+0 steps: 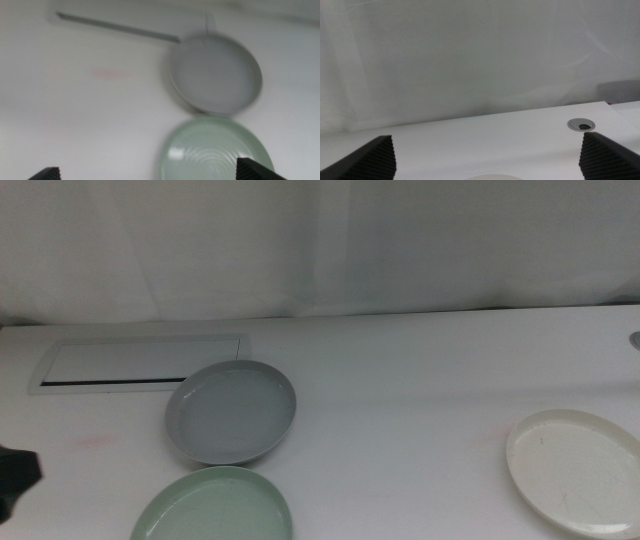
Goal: Stack the three bowls on top of each other.
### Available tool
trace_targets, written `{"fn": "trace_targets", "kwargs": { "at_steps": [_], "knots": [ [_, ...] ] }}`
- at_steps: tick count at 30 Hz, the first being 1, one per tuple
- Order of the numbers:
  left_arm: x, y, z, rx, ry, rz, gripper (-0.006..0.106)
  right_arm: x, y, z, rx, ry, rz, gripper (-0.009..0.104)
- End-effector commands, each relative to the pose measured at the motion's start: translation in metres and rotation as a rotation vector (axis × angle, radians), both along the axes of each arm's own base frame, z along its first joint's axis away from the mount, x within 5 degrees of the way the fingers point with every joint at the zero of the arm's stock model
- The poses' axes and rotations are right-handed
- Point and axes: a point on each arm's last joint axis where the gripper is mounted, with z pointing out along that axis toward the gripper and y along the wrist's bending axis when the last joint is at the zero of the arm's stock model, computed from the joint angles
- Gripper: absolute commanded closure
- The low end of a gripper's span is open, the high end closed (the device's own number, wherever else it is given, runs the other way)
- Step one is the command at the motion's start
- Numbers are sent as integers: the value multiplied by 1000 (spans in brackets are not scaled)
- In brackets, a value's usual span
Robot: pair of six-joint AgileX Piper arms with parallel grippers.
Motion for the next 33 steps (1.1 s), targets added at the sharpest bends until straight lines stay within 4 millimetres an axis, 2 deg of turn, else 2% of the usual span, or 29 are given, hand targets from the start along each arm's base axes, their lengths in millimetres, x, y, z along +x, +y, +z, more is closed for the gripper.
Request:
{"fn": "trace_targets", "kwargs": {
  "at_steps": [1,9,15,16,24,33],
  "knots": [
    [13,-6,-3,-44,95,-57,9,0,0,-13,-5,25,-5,-8],
    [50,-2,-34,18,370,-67,9,0,0,-13,-5,25,-5,-8],
    [77,-2,-51,18,417,-71,12,0,0,-13,-5,25,-5,-8],
    [82,-3,-61,12,430,-74,13,0,0,-13,-5,25,-5,-8],
    [70,-6,-120,-29,487,-81,13,0,0,-13,-5,25,-5,-8],
    [77,-8,-140,-16,540,-106,13,0,0,-13,-5,25,-5,-8]
  ]
}}
